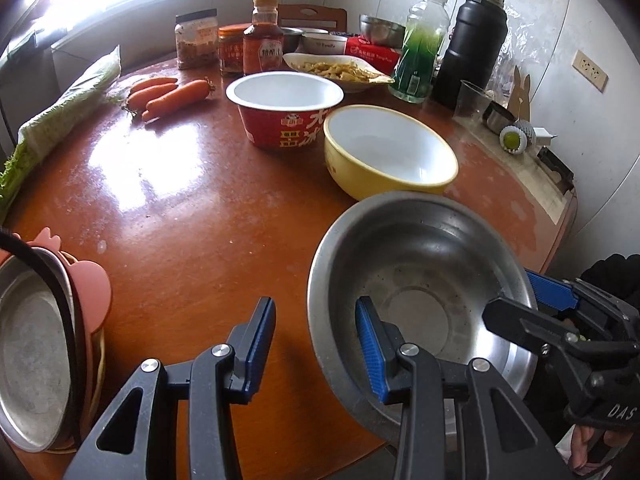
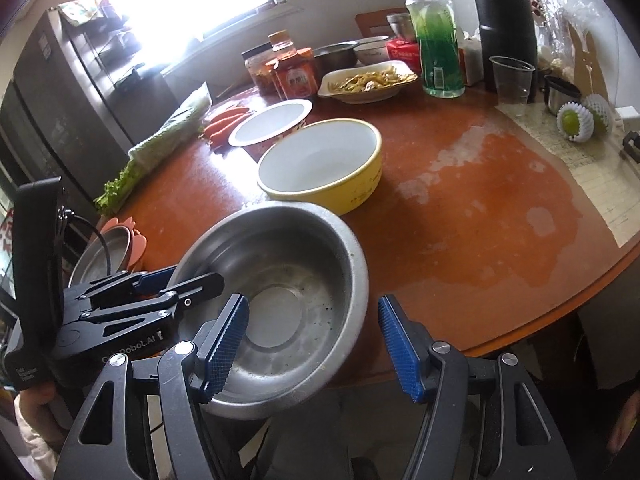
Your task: Organize plates and bowls
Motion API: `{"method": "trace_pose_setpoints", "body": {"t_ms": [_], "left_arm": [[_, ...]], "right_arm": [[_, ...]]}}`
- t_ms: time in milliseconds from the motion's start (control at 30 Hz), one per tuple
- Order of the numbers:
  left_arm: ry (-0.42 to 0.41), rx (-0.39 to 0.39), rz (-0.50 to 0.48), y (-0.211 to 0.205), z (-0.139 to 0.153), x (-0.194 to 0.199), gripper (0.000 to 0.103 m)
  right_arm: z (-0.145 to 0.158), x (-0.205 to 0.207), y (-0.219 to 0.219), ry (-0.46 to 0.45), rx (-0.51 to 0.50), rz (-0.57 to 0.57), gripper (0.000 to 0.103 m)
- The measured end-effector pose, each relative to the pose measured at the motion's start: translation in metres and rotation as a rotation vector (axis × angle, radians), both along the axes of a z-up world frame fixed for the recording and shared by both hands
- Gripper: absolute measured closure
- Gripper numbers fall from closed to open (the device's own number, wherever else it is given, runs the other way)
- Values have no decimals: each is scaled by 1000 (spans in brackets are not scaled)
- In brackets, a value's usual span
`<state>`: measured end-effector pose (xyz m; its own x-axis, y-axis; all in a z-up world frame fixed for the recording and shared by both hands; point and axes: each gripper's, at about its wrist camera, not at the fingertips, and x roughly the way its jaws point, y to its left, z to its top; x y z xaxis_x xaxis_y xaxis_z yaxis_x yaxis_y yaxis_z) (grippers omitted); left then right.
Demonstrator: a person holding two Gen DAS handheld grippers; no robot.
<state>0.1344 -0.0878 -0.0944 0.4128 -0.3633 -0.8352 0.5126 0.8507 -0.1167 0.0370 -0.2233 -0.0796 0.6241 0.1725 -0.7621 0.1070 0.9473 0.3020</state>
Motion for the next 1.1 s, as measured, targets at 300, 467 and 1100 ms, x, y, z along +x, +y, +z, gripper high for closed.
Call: {"method": "trace_pose_setpoints", "body": {"t_ms": [300,467,1100], "left_arm": [[23,12,-12,-7,-4,3,62],[32,3,-5,-7,-3,3,73],[16,-4,65,12,3,2,87]], "right_arm": [[-4,4,3,20,-3,10,34],[-3,4,7,12,-2,28,39],[-5,6,10,14,-31,35,72]]}}
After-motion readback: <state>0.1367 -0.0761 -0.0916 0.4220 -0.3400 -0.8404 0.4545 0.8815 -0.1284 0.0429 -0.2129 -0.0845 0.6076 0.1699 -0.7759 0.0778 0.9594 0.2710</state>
